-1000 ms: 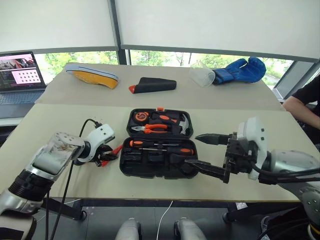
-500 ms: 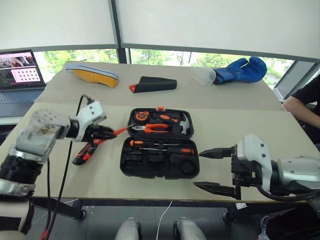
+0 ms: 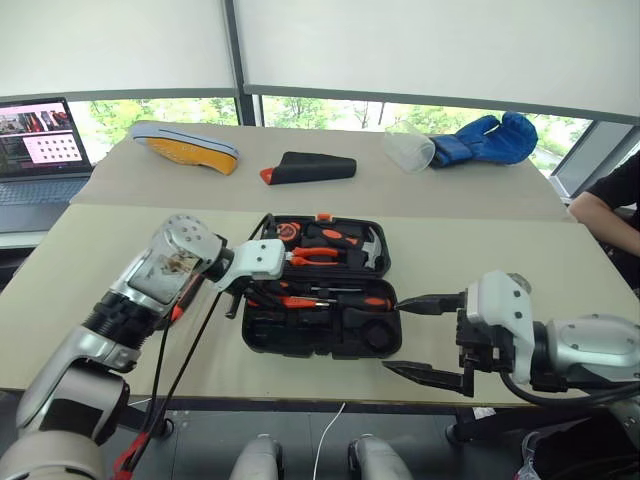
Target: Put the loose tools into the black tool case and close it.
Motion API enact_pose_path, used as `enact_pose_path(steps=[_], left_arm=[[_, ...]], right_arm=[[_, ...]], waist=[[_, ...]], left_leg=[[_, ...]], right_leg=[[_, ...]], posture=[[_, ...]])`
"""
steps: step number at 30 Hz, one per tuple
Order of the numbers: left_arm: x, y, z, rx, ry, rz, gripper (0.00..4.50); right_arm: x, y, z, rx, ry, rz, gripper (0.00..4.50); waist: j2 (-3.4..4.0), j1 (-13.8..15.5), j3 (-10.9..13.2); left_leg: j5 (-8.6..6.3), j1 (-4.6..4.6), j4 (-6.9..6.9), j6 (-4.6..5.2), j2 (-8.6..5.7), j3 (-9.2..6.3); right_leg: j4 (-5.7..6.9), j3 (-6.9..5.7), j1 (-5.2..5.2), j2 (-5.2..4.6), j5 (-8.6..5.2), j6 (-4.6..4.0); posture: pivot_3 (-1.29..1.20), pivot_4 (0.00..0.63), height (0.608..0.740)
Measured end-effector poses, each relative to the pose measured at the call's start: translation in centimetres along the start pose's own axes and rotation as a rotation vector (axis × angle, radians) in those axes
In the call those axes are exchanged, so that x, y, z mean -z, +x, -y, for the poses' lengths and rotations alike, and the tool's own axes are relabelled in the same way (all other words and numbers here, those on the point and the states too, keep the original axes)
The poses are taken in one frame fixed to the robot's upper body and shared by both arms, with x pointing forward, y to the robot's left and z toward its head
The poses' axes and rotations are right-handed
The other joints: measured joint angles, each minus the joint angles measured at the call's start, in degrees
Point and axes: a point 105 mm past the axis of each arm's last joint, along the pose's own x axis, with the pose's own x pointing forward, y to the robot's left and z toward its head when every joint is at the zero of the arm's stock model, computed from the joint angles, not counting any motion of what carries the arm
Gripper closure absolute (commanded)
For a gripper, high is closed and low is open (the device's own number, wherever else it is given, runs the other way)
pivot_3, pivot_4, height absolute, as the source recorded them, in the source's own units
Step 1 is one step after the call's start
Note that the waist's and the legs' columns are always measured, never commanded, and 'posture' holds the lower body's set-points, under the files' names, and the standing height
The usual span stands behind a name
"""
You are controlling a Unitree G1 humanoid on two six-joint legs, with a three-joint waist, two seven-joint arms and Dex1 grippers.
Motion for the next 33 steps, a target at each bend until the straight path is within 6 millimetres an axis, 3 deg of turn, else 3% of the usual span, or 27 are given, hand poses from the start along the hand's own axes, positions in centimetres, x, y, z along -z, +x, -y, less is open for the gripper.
enact_pose_path(steps=[11,13,21,22,23,26,28,33], left_arm=[[0.8,0.7,0.1,0.030,-0.049,-0.067,4.06],[0.5,1.1,-0.1,0.022,-0.048,-0.050,3.06],[-0.4,0.2,-0.3,0.004,-0.108,0.037,0.24],[-0.8,-0.2,-0.3,0.010,-0.115,0.068,0.07],[-1.4,-0.6,-0.1,0.017,-0.111,0.100,0.07],[-2.8,-2.1,0.3,0.037,-0.119,0.193,0.65],[-3.1,-2.7,0.2,0.024,-0.145,0.259,1.45],[-0.3,0.1,-0.5,-0.051,-0.315,0.389,3.24]], right_arm=[[-0.1,0.1,0.7,0.087,0.004,0.027,0.00],[-0.1,0.1,0.8,0.090,0.003,0.027,0.00],[-0.3,0.2,0.3,0.077,-0.008,0.031,0.00],[-0.2,0.2,0.2,0.075,-0.004,0.028,0.00],[-0.1,0.2,0.1,0.073,0.000,0.026,0.00],[0.1,0.2,0.0,0.069,0.007,0.022,0.00],[0.1,0.2,0.0,0.069,0.008,0.021,0.00],[0.1,0.4,-0.1,0.064,0.009,0.027,0.00]], waist=[[0.00,-0.2,0.0],[0.00,-0.2,0.0],[0.00,-0.3,0.0],[0.00,-0.3,0.0],[0.00,-0.3,0.0],[0.00,-0.3,0.0],[0.03,-0.3,0.0],[0.04,-0.3,0.0]], left_leg=[[0.01,0.03,0.02,0.01,0.00,-0.04],[0.01,0.03,0.05,0.01,0.00,-0.05],[0.00,0.02,0.07,0.01,0.00,-0.07],[0.01,0.01,0.07,0.01,0.01,-0.07],[0.01,0.00,0.07,0.01,0.01,-0.08],[0.01,0.02,0.07,0.01,0.00,-0.08],[0.01,0.10,0.08,0.01,-0.01,-0.08],[0.01,0.23,0.12,0.01,-0.02,-0.08]], right_leg=[[0.09,0.01,0.01,0.02,0.00,-0.01],[0.10,0.01,0.02,0.02,0.00,-0.01],[0.12,0.00,0.01,0.02,0.00,0.00],[0.12,0.00,0.00,0.03,0.00,0.00],[0.12,0.00,0.00,0.03,0.00,-0.01],[0.13,0.00,0.01,0.03,0.00,-0.01],[0.15,0.00,0.07,0.02,0.00,0.00],[0.18,0.00,0.18,0.02,0.01,0.01]], posture=[[0.00,0.150,0.734],[0.00,0.150,0.734],[0.00,0.150,0.734],[0.00,0.150,0.734],[0.00,0.150,0.734],[0.00,0.150,0.734],[0.00,0.150,0.734],[0.00,0.150,0.734]])
